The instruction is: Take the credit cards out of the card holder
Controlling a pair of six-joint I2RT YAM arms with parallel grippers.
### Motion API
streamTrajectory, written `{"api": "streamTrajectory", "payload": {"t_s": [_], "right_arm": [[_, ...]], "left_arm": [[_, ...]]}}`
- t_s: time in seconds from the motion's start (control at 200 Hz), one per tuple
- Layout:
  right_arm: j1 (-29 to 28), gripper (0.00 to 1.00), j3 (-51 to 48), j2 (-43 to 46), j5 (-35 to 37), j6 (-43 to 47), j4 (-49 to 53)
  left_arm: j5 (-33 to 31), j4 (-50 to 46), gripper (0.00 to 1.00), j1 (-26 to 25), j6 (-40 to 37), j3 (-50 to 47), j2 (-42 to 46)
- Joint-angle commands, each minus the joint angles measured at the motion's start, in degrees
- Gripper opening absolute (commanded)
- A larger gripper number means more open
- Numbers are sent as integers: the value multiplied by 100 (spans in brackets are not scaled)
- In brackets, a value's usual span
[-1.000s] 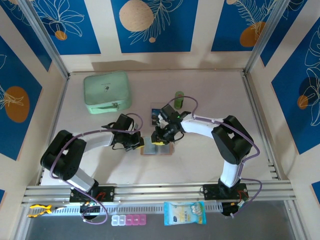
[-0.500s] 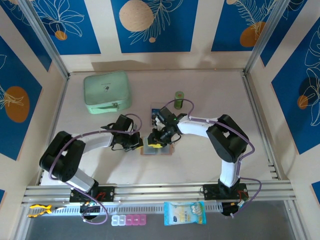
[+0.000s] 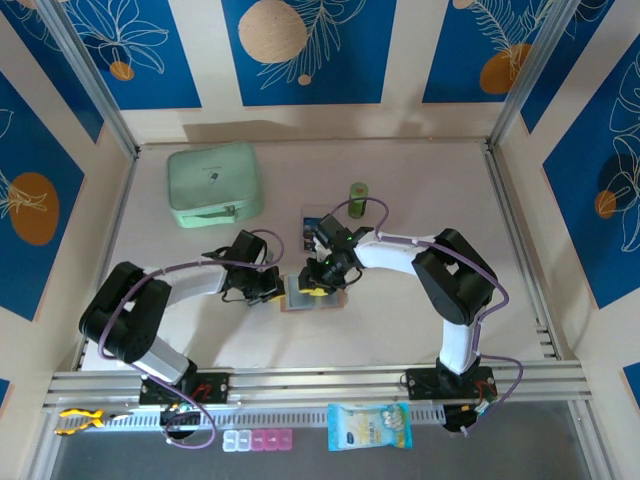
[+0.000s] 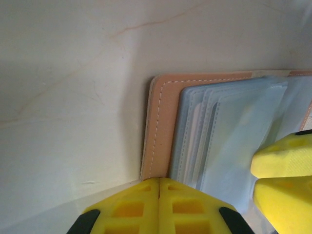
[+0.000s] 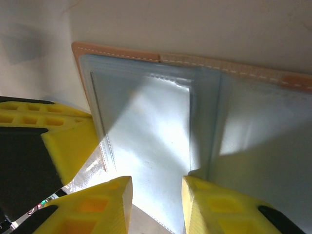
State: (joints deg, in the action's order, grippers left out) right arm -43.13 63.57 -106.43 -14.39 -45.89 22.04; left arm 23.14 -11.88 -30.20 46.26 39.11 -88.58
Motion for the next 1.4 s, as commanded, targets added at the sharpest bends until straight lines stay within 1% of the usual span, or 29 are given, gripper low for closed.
{"api": "streamTrajectory", "payload": {"t_s": [0.0,0.13,0.225,0.42,0.615,0.83,0.895,1.251,1.396], "right_arm": [[-9,34,7,17,143,80,261],[11,33,-42,35,123,93,224],[25,33,-88,22,47,72,131],[63,30,-195,8,-85,19,-41],[141,28,-296,17,-190,10,-154],[235,26,-436,17,-342,-21,-326],[264,26,-483,-1,-395,-47,-390],[376,22,-703,-27,-693,-168,-734],[385,22,-780,60,-804,-217,-909]], "left_arm": [[-302,-497,6,13,-162,103,-20],[-303,-519,6,37,-179,171,27],[-223,-348,6,32,-102,202,200],[-39,-167,9,6,138,290,495],[218,262,19,-79,492,216,435],[260,392,30,-218,537,303,186],[274,422,32,-250,558,316,102],[286,494,33,-336,605,356,-159],[348,573,27,-355,655,394,-169]]}}
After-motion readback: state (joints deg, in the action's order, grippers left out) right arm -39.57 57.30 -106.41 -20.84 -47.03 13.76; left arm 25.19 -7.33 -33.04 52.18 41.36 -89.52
